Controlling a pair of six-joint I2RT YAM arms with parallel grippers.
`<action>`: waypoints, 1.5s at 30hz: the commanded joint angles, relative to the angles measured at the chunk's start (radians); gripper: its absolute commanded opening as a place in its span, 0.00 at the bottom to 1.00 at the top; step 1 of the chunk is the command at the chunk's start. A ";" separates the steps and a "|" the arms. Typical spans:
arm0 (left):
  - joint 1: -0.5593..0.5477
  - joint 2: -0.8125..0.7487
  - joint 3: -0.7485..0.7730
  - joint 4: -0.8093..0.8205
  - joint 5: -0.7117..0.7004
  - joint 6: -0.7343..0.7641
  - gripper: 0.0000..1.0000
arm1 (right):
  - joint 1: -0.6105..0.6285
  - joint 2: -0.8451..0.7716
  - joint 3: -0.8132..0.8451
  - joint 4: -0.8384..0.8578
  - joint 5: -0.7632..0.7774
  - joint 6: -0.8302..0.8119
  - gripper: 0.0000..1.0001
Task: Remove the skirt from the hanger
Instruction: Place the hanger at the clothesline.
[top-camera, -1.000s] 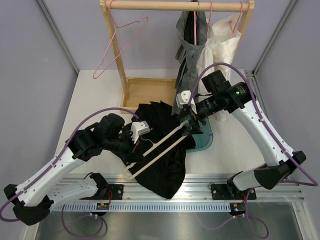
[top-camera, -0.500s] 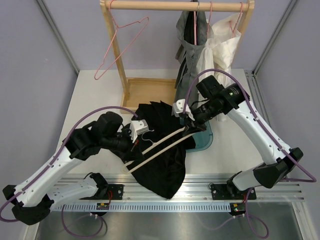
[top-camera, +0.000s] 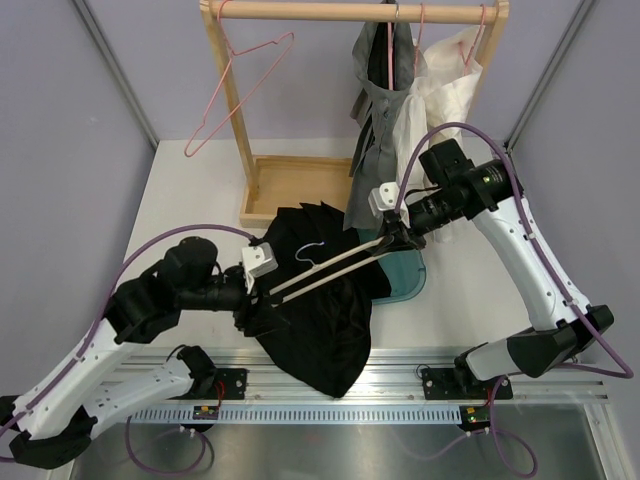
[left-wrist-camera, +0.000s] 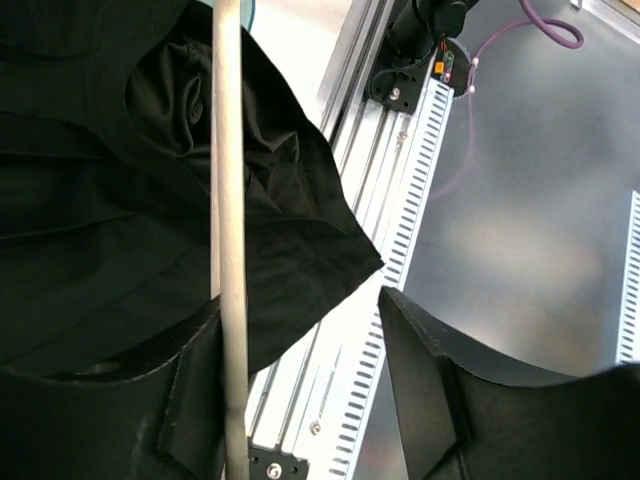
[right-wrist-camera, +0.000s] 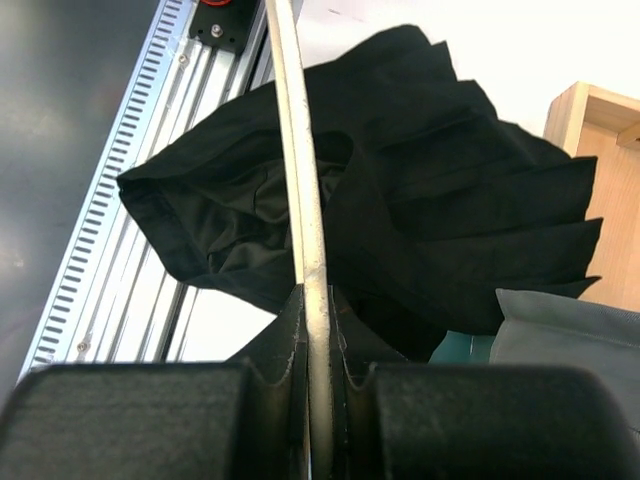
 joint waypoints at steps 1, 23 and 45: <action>-0.009 -0.041 -0.023 0.015 -0.009 -0.008 0.59 | -0.027 -0.035 0.026 -0.199 -0.068 -0.016 0.00; -0.008 -0.150 -0.034 0.043 -0.199 0.047 0.16 | -0.034 -0.049 -0.011 -0.199 -0.083 -0.012 0.00; -0.008 -0.183 -0.074 0.092 -0.021 -0.197 0.00 | -0.032 0.029 -0.048 -0.093 -0.134 0.103 0.23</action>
